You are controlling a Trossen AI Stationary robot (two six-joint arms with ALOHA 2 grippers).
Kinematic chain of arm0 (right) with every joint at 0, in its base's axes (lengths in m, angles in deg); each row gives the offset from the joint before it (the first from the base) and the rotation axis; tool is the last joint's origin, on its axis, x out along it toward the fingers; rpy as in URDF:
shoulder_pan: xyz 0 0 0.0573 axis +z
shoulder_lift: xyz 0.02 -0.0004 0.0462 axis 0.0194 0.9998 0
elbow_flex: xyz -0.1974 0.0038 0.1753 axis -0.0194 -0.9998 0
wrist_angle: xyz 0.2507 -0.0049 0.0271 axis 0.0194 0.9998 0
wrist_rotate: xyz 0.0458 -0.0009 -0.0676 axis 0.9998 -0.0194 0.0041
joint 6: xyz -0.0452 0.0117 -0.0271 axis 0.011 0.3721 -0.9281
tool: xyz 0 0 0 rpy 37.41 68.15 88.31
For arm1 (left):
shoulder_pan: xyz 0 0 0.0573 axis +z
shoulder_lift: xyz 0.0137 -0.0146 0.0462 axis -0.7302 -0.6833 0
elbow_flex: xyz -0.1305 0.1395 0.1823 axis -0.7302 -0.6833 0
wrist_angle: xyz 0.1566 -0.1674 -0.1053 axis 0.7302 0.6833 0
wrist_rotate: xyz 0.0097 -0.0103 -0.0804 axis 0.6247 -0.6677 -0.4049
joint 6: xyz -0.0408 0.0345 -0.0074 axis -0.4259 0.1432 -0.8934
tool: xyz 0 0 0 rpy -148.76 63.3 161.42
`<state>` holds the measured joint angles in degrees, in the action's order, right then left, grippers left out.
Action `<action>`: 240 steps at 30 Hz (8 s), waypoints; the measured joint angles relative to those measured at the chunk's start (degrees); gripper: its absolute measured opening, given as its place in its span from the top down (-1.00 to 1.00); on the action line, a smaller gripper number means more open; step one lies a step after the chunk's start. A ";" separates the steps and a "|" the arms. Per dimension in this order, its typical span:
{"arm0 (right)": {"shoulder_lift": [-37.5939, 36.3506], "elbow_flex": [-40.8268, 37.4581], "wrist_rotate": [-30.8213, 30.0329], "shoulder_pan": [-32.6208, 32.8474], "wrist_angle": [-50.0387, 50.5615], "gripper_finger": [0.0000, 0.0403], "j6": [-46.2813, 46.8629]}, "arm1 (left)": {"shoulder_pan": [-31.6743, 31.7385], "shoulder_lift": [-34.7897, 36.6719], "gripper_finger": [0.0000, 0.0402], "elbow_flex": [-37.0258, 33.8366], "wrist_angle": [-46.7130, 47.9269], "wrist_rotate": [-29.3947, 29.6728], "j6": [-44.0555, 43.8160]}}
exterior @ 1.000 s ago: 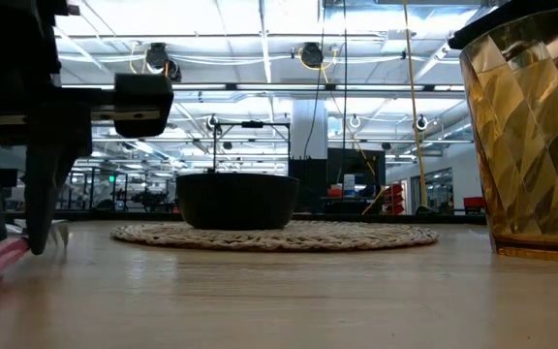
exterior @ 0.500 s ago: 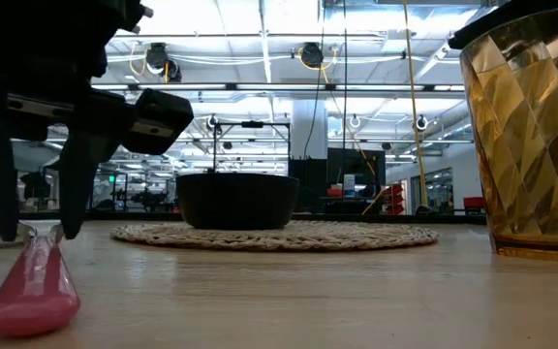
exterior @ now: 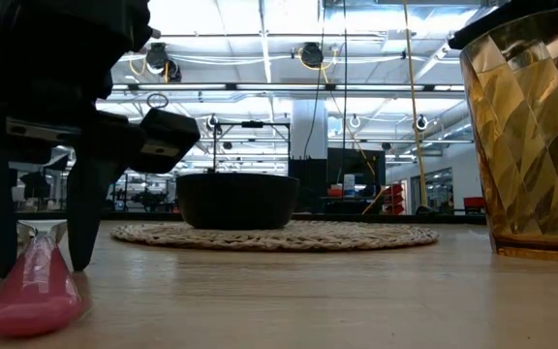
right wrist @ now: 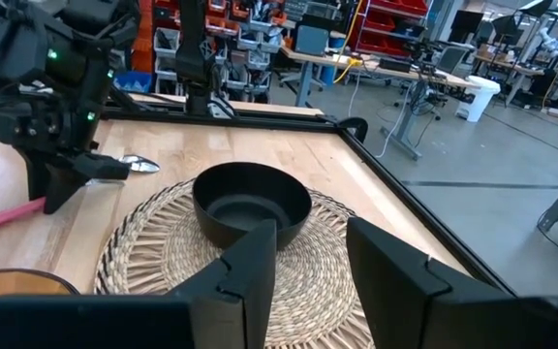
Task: Pick & Place Utensil
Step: Put the pink fork into the black bowl, then put the yellow spoon into the black bowl
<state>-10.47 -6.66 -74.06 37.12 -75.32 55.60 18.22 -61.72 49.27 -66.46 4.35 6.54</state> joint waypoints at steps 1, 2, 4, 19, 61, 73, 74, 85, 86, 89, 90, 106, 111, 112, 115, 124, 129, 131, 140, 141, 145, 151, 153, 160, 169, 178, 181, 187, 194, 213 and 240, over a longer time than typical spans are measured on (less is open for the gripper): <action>0.00 0.00 0.00 -0.01 0.03 0.37 0.00 | 0.21 -0.01 0.36 0.01 0.04 0.02 -0.02; 0.00 0.00 0.00 0.00 0.01 0.37 0.00 | 0.43 -0.01 0.36 0.00 0.04 -0.03 -0.03; 0.00 0.00 0.00 -0.01 0.03 0.37 -0.01 | 0.77 -0.02 0.41 0.00 0.44 -0.24 -0.22; 0.01 0.00 -0.01 -0.01 0.06 0.37 -0.04 | 1.82 0.04 0.70 -0.11 1.81 -0.83 -2.40; 0.04 0.00 0.07 0.04 0.72 0.37 0.17 | 16.26 22.69 0.70 -0.59 -14.78 12.45 6.70; 0.05 0.00 1.49 0.06 0.69 0.37 0.21 | 30.35 22.59 0.72 -2.81 -23.31 -2.13 5.04; 0.09 0.00 1.51 0.07 0.69 0.37 0.24 | 31.26 22.60 0.71 -3.63 -25.95 -3.25 4.54; 0.04 0.00 1.49 0.07 0.69 0.37 0.46 | 41.50 22.80 0.70 -19.21 -50.63 -10.07 -4.71; 0.06 0.00 1.51 0.07 0.69 0.37 0.46 | 42.28 22.79 0.69 -21.20 -53.42 -10.08 -6.00; 0.04 0.00 1.49 0.05 0.69 0.37 0.42 | 44.33 22.81 0.71 -26.55 -62.46 -10.11 -9.61; 0.04 0.00 1.47 0.04 0.68 0.37 0.34 | 44.80 22.81 0.72 -28.10 -65.09 -10.12 -10.67; 0.09 0.00 1.29 0.04 -5.21 0.37 -4.33 | 44.27 17.83 0.73 -33.02 -73.62 -7.53 -16.66; 0.09 0.00 1.29 0.04 -5.78 0.37 -4.76 | 43.86 13.60 0.73 -33.00 -76.91 -6.98 -17.39; 0.09 0.00 1.29 0.04 -5.78 0.37 -4.74 | 43.88 13.10 0.71 -33.03 -77.54 -6.96 -17.83; 0.09 0.00 1.29 0.04 -5.78 0.37 -4.50 | 43.88 12.56 0.67 -33.00 -79.72 -7.42 -18.52; 0.09 0.00 1.29 0.04 -5.78 0.37 -4.66 | 42.71 16.21 0.75 -32.68 -79.82 -14.57 -20.11; 0.09 0.00 1.29 0.04 -5.78 0.37 -4.79 | 40.51 19.20 0.69 -32.65 -79.91 -15.73 -20.41; 0.09 0.00 1.29 0.04 -5.78 0.37 -4.79 | 38.94 19.57 0.71 -32.65 -79.79 -17.81 -21.45; 0.09 0.00 1.29 0.04 -5.76 0.37 -4.79 | 28.76 19.60 0.70 -32.65 -73.07 -22.02 -24.86; 0.09 0.00 1.29 0.03 -5.75 0.37 -4.79 | 27.47 19.60 0.69 -32.65 -70.83 -22.08 -24.89; 0.09 0.00 1.29 0.03 -5.76 0.37 -4.43 | 21.68 19.57 0.74 -32.65 -57.19 -16.58 -24.63; 0.09 0.00 1.29 0.03 -5.76 0.37 -5.29 | 16.10 19.57 0.72 -32.65 -51.91 -7.36 -24.24; 0.09 0.00 1.29 0.04 -5.76 0.37 -5.82 | 15.82 19.61 0.70 -32.65 -53.51 -5.40 -23.15; 0.07 0.00 1.29 -0.02 -5.78 0.37 -5.66 | 19.44 21.47 0.75 -32.64 -68.92 -0.18 -13.44; 0.07 0.00 1.31 -0.02 -5.78 0.37 -4.31 | 32.01 18.61 0.65 -32.65 -73.65 7.17 -11.46; 0.07 -0.02 1.33 -0.02 -5.76 0.37 -4.69 | 41.29 12.47 0.73 -32.65 -76.45 3.43 -17.20; 0.08 -0.02 1.33 -0.02 -5.76 0.37 -4.76 | 42.76 10.09 0.65 -32.65 -76.49 3.22 -19.95; 0.07 -0.02 1.33 -0.02 -5.76 0.37 -5.34 | 43.65 8.90 0.69 -32.68 -76.76 2.89 -20.82; 0.09 -0.02 1.31 -0.02 -5.76 0.37 -5.40 | 44.84 8.92 0.67 -32.68 -76.19 7.65 -25.53; 0.07 -0.02 1.31 -0.02 -5.78 0.37 -4.52 | 43.12 8.93 0.59 -32.65 -73.38 8.73 -25.97; 0.08 -0.02 1.31 -0.02 -5.78 0.37 -4.33 | 43.18 11.37 0.51 -32.65 -75.98 -2.91 -22.18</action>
<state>-10.40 -6.68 -72.75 37.10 -81.10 51.27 61.40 -50.34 16.61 -142.44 1.44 -15.64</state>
